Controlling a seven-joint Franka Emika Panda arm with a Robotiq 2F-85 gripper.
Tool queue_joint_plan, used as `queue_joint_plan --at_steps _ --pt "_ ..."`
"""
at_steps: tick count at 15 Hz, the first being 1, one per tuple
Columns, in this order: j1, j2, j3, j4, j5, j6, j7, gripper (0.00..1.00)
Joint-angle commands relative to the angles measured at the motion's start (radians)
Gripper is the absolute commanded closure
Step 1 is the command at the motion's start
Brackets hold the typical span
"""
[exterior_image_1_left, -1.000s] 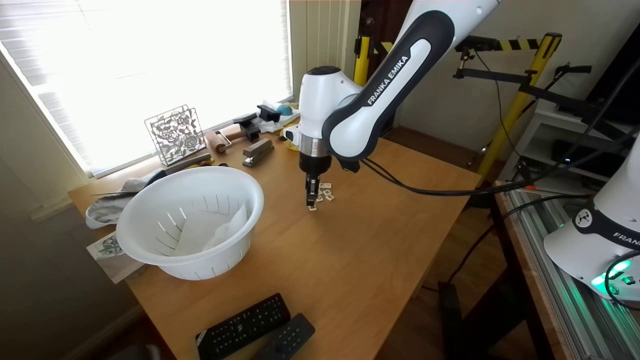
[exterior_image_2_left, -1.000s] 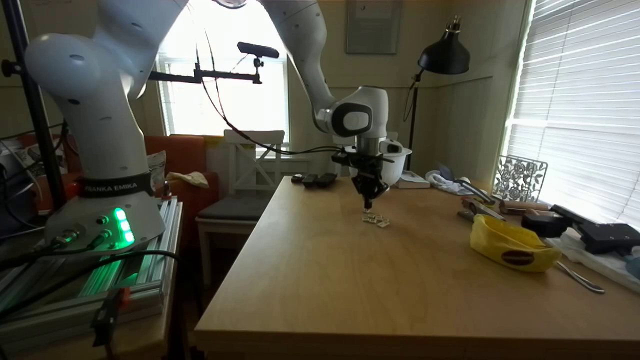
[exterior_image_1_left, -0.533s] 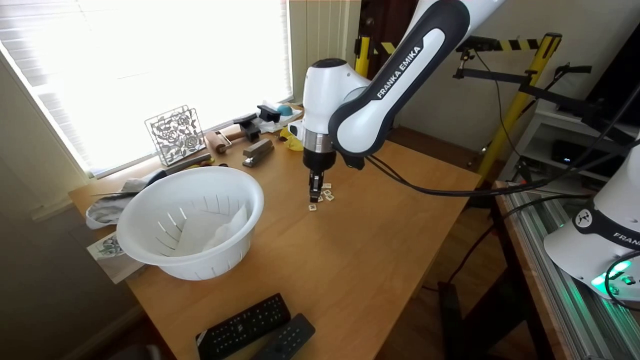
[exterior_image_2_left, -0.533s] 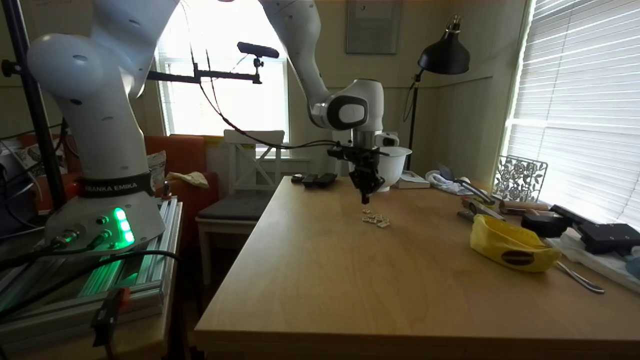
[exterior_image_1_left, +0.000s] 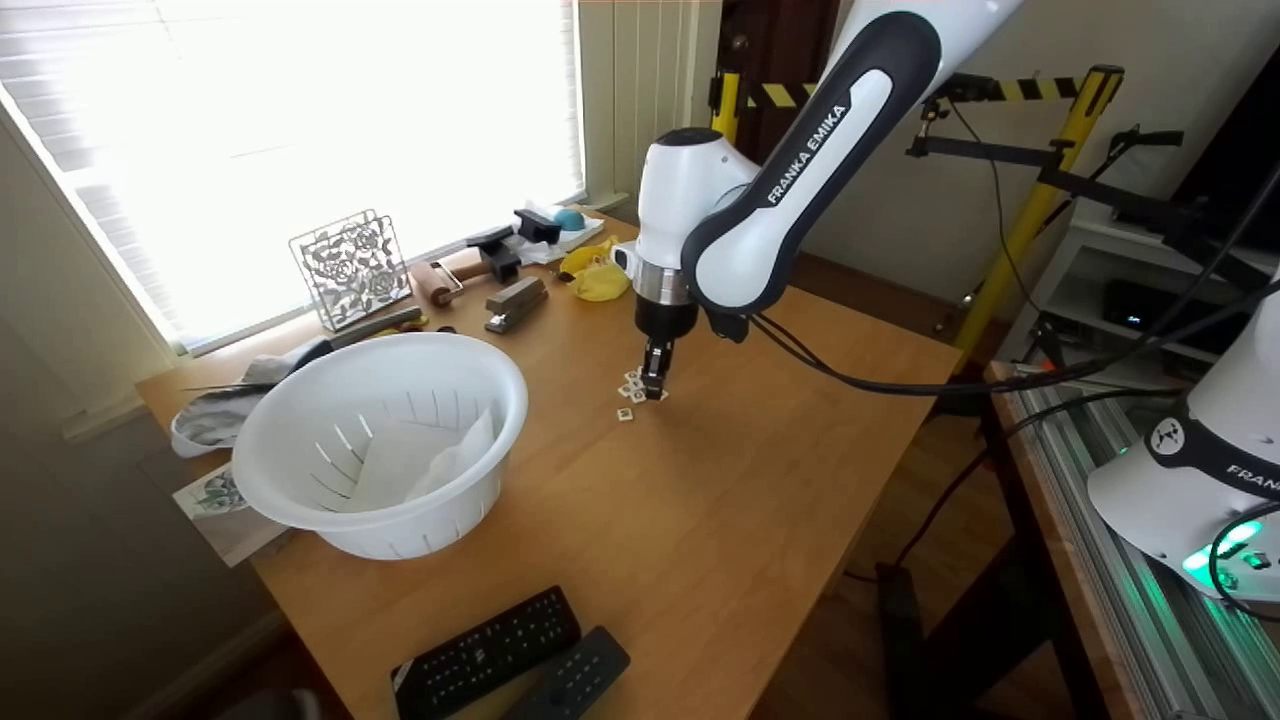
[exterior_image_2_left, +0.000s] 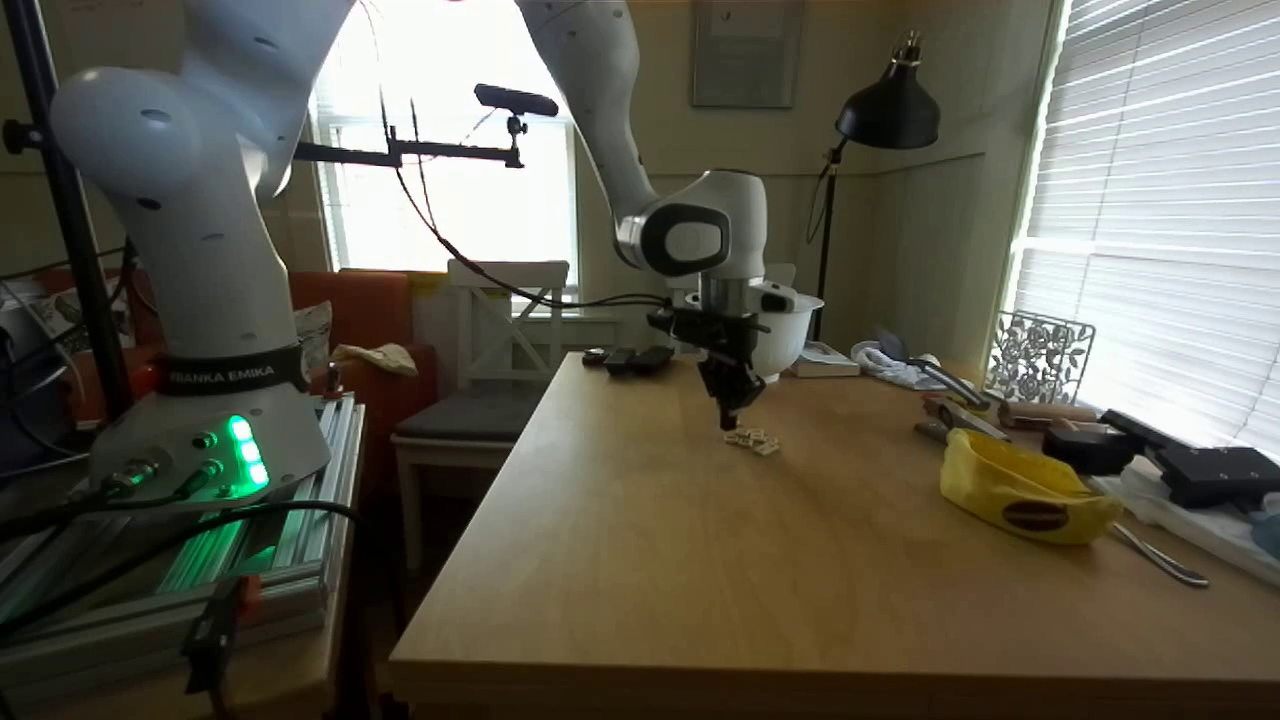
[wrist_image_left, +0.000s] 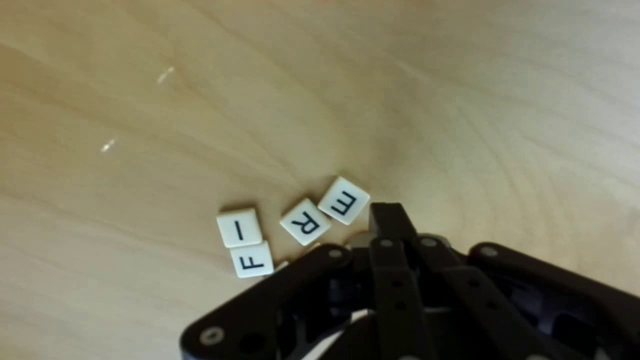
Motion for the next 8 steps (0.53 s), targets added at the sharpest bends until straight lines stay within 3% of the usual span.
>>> queue_joint_plan --at_steps 1,8 --pt "0.014 -0.035 -0.036 -0.055 0.003 0.069 0.051 1.00" --pt "0.013 -0.028 -0.046 -0.053 0.001 0.118 0.066 1.00"
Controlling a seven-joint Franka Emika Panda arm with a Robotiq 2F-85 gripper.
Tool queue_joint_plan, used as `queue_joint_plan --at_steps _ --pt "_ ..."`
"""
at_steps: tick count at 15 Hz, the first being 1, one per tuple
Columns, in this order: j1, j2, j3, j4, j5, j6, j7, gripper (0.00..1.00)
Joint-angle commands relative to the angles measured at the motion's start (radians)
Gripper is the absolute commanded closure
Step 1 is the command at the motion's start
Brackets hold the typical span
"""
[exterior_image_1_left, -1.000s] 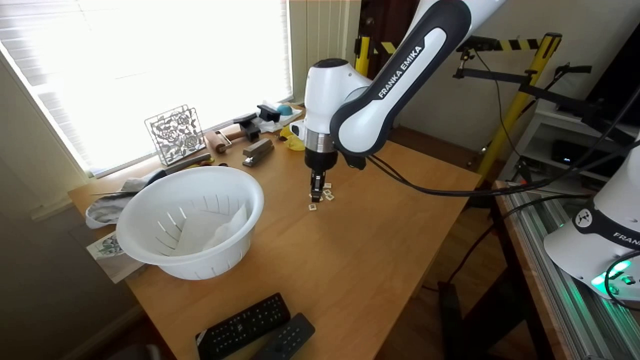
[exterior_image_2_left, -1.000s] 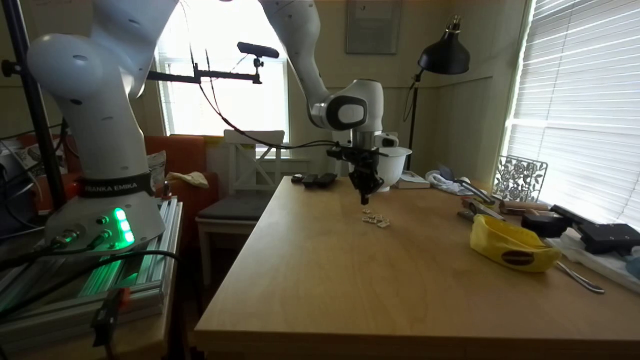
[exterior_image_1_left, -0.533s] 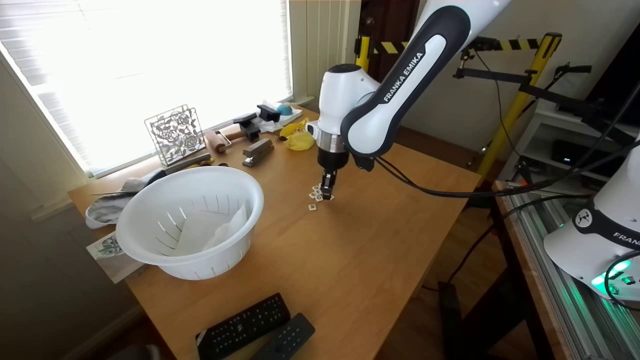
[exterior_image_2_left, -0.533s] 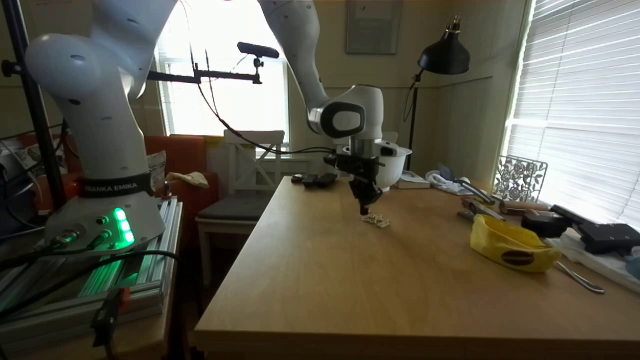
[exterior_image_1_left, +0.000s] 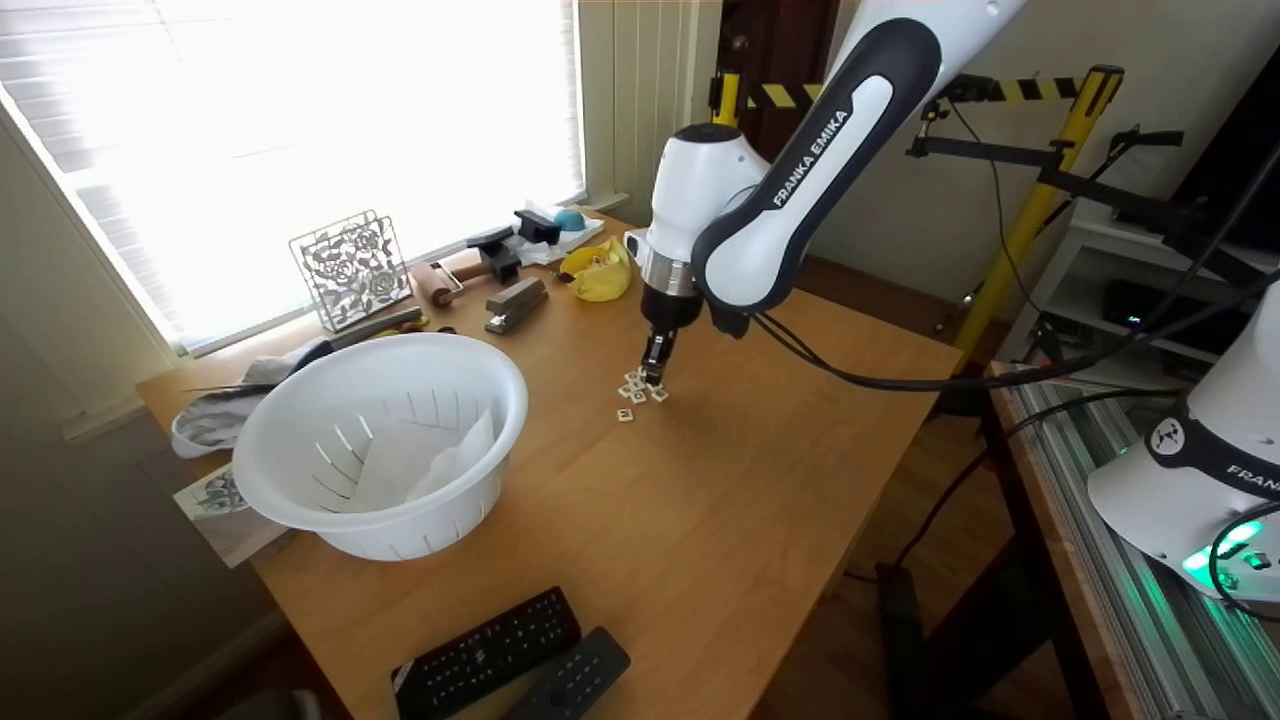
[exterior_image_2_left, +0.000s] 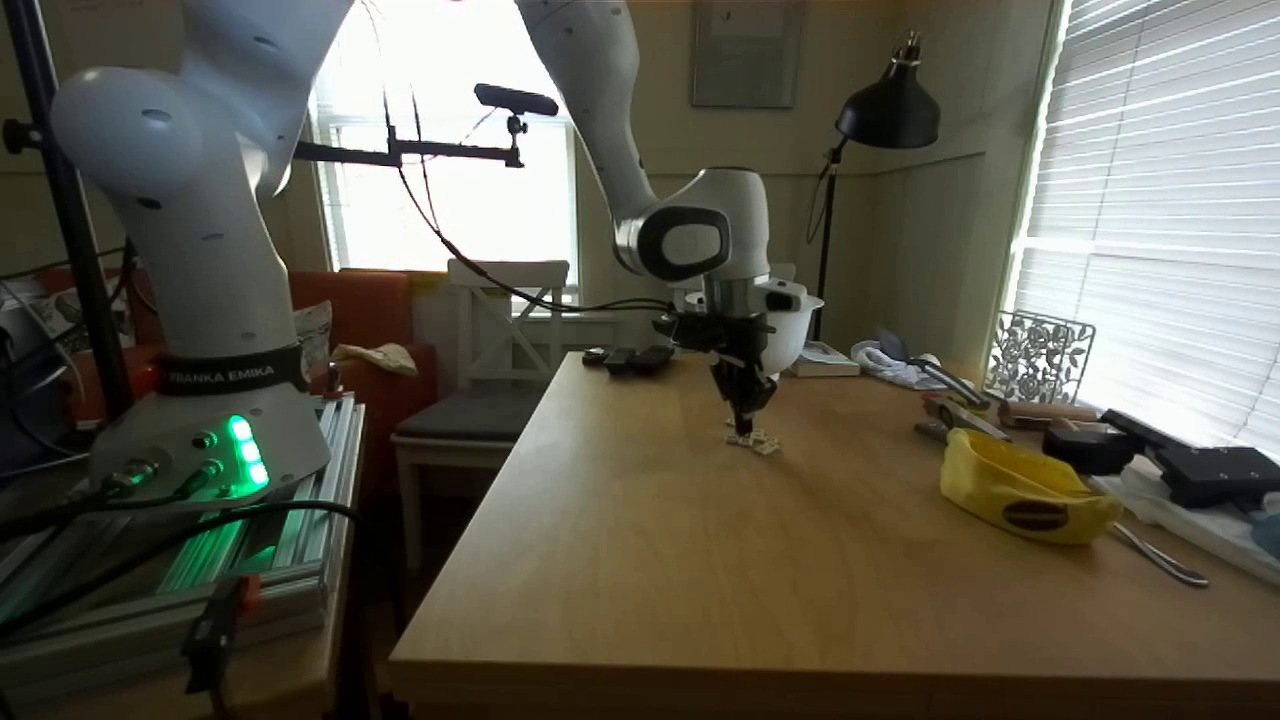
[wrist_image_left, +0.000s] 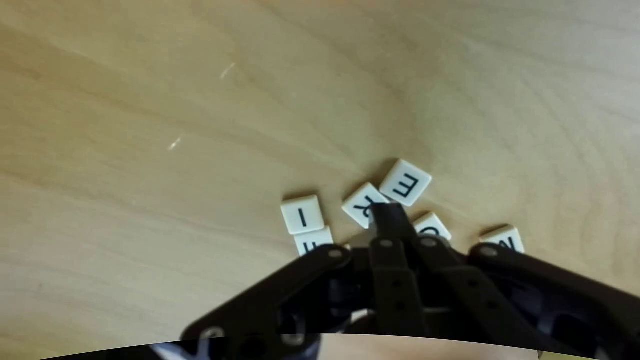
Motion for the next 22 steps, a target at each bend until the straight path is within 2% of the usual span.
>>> queue_joint_plan --at_steps 1,22 --pt "0.004 -0.023 0.003 -0.022 0.004 0.026 0.013 1.00" --pt "-0.065 0.031 0.102 0.028 0.034 0.020 -0.045 1.00"
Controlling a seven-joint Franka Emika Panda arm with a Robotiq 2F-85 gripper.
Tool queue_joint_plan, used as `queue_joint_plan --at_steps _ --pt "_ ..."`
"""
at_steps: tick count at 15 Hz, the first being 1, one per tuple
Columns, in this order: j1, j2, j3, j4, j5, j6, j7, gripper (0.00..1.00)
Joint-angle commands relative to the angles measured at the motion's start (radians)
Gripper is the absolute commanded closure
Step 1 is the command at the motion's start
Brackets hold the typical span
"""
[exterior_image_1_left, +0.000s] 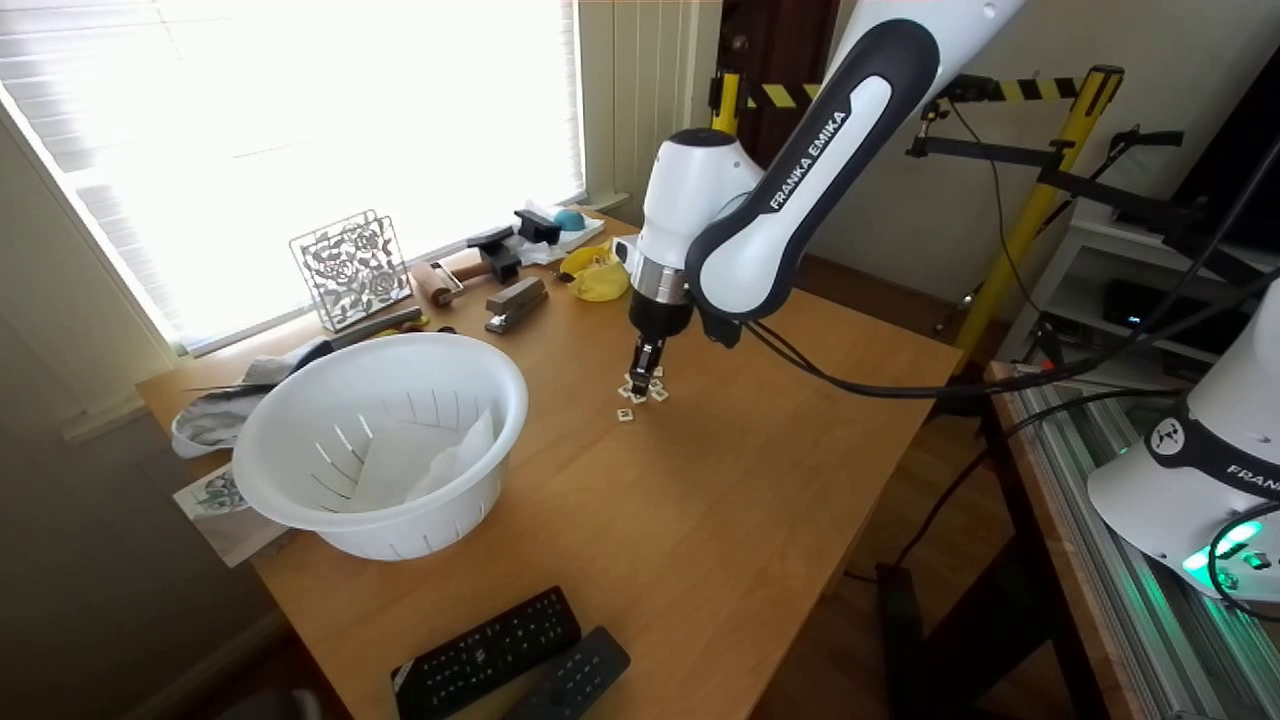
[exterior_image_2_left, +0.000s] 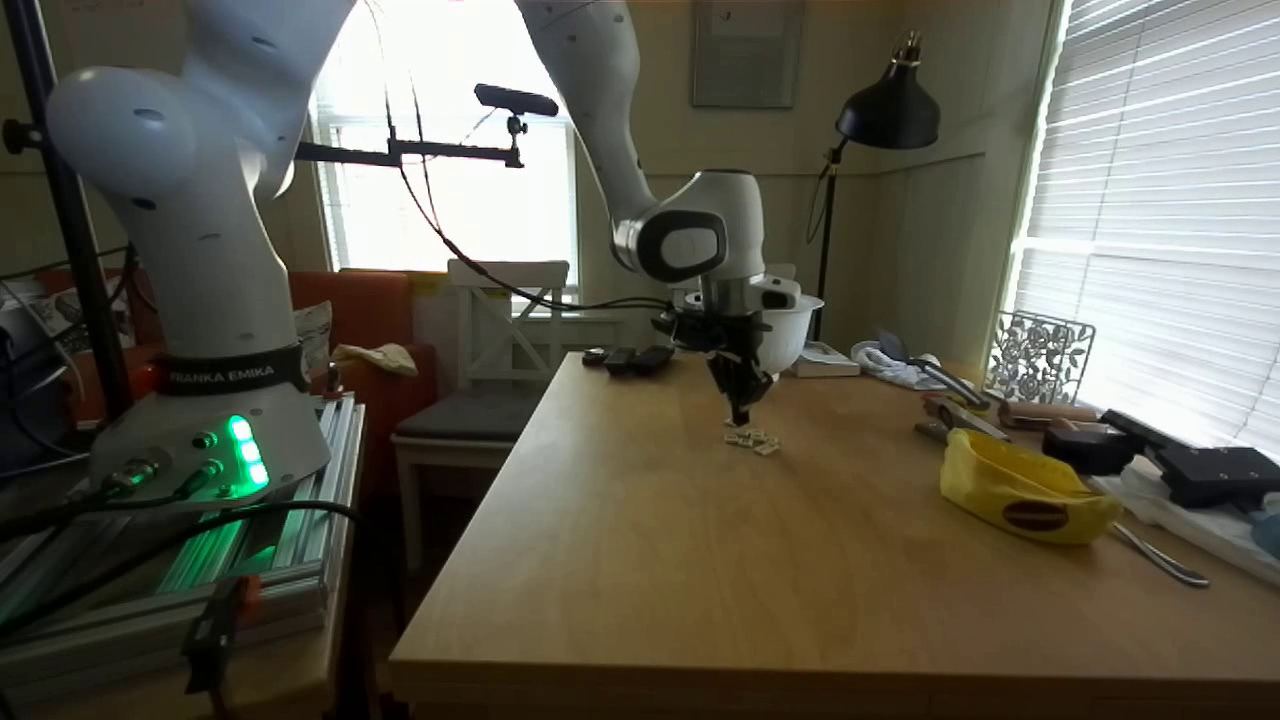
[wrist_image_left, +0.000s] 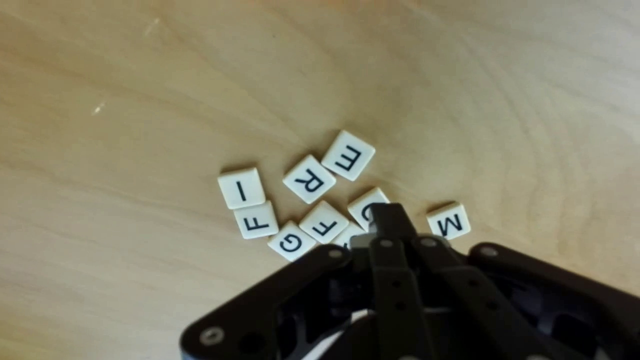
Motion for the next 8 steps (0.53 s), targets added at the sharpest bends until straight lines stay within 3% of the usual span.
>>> queue_joint_plan --at_steps 1,8 --pt "-0.028 0.021 0.027 0.016 0.032 -0.006 -0.032 1.00" --pt "-0.051 0.044 0.046 0.035 0.028 -0.018 -0.068 1.00"
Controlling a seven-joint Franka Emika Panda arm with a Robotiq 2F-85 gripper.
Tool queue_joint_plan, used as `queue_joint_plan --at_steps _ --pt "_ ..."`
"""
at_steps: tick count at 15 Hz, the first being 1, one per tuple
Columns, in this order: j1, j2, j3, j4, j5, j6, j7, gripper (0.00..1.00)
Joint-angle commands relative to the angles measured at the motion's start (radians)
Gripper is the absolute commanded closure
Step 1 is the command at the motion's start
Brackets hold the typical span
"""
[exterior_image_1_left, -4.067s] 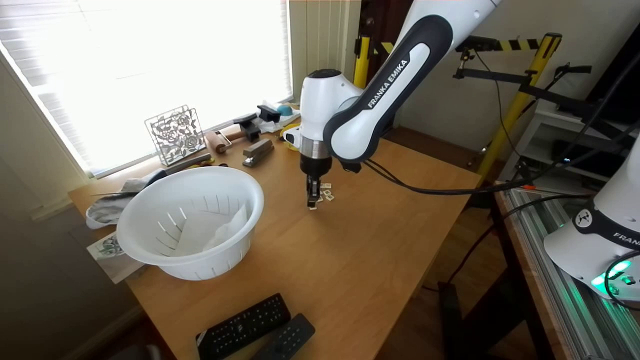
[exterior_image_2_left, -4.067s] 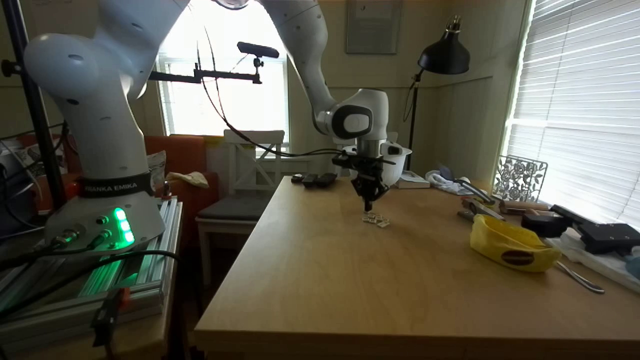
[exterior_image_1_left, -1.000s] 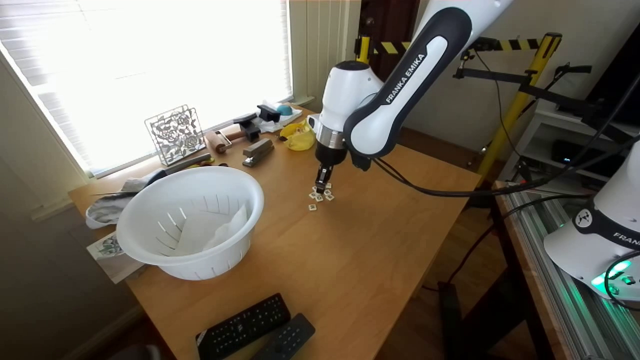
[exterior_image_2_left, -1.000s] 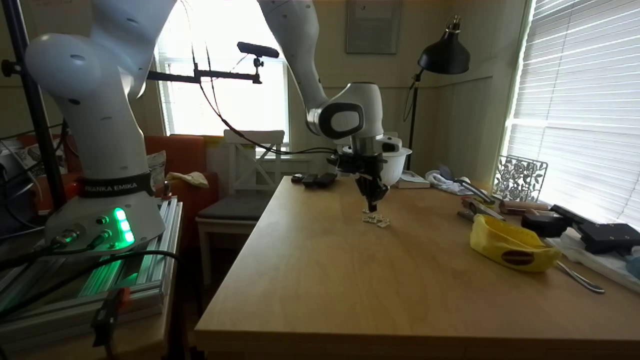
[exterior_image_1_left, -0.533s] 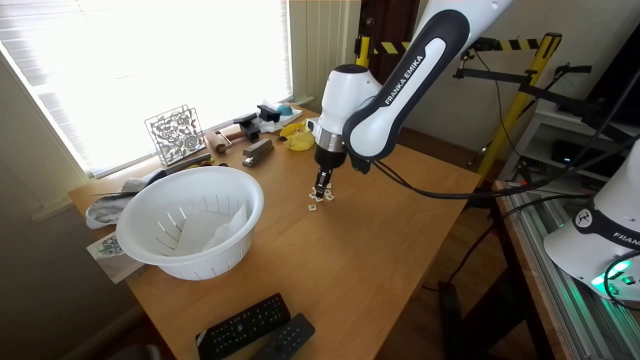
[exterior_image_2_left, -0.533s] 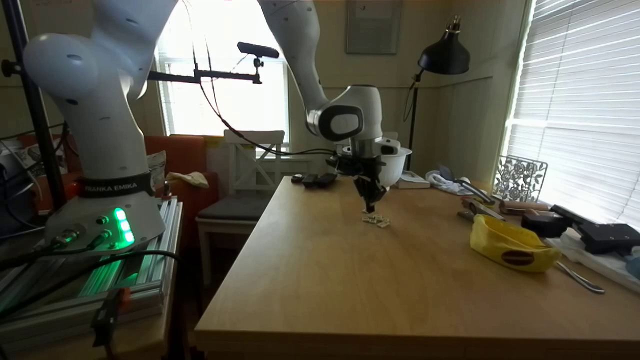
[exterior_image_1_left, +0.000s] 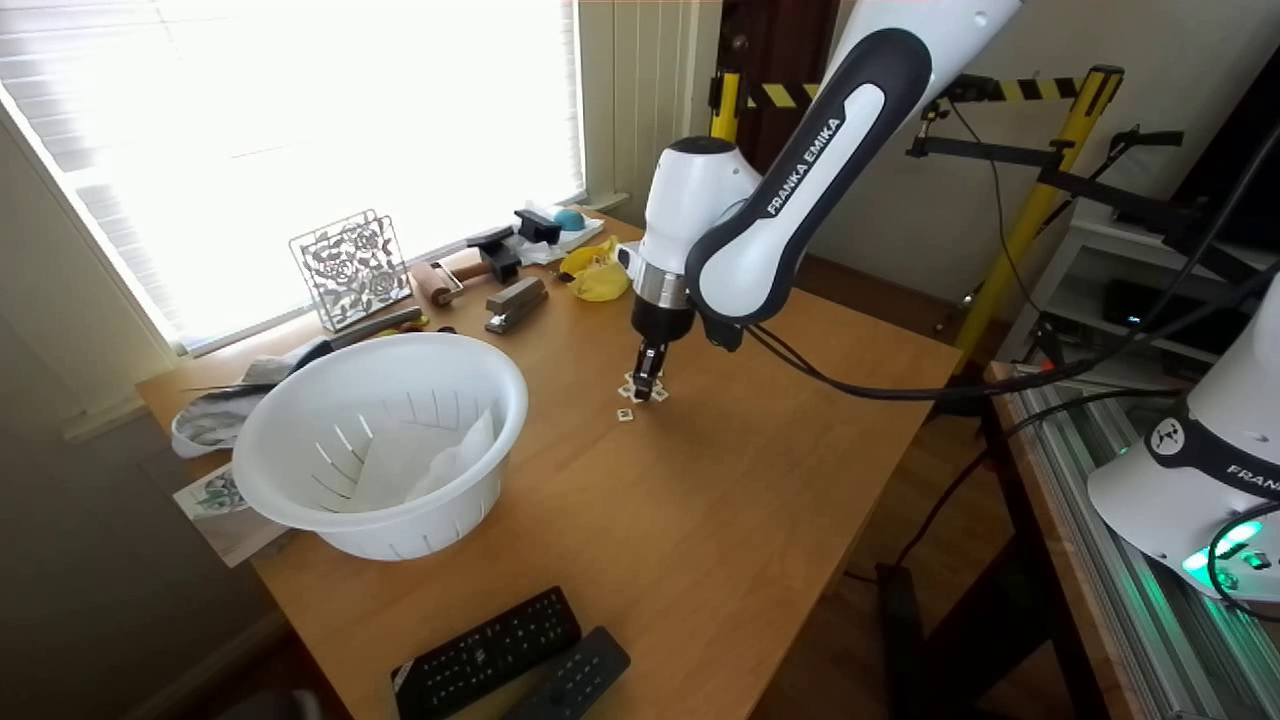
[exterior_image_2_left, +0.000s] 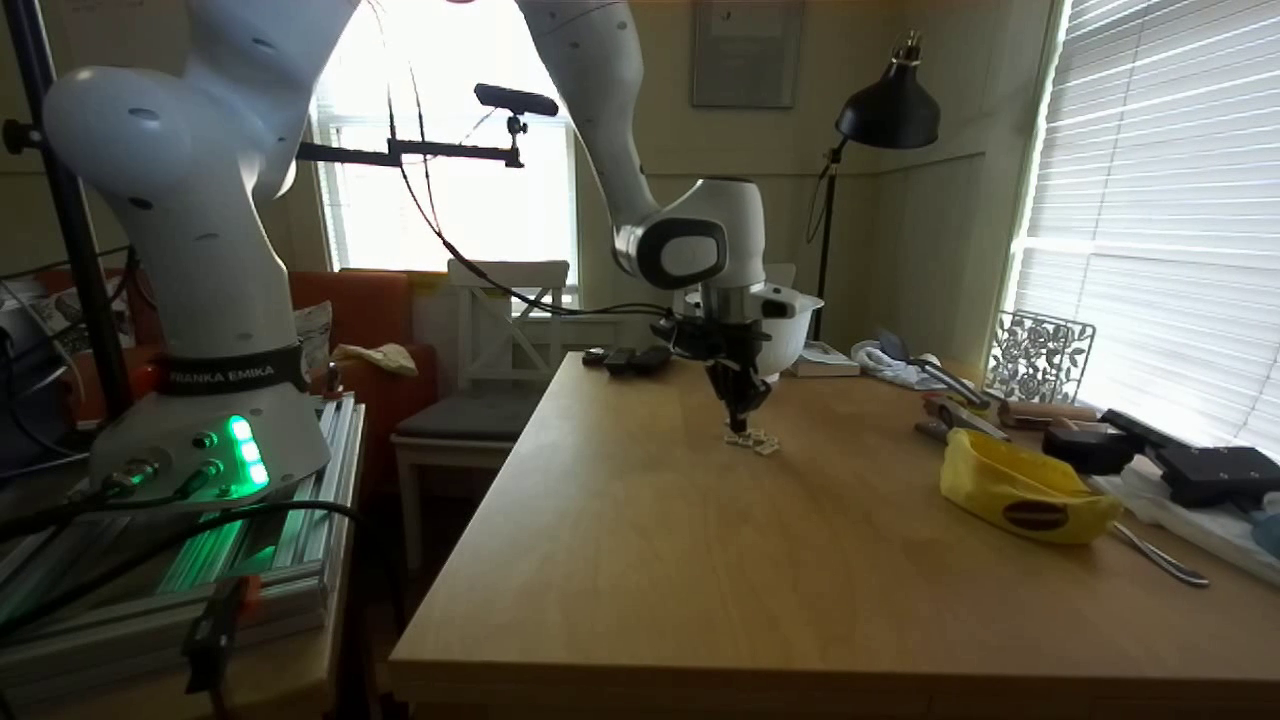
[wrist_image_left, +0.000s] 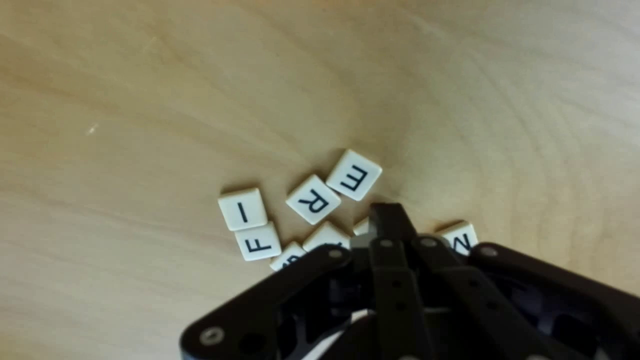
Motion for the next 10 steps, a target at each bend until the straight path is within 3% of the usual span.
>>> queue_joint_plan --at_steps 1,5,10 --pt "-0.034 0.028 0.037 0.036 0.020 -0.022 -0.069 1.00" --pt "-0.065 0.043 0.074 0.058 0.012 -0.047 -0.158 1.00" --pt "-0.055 0.050 0.062 0.085 -0.010 -0.122 -0.234 1.00"
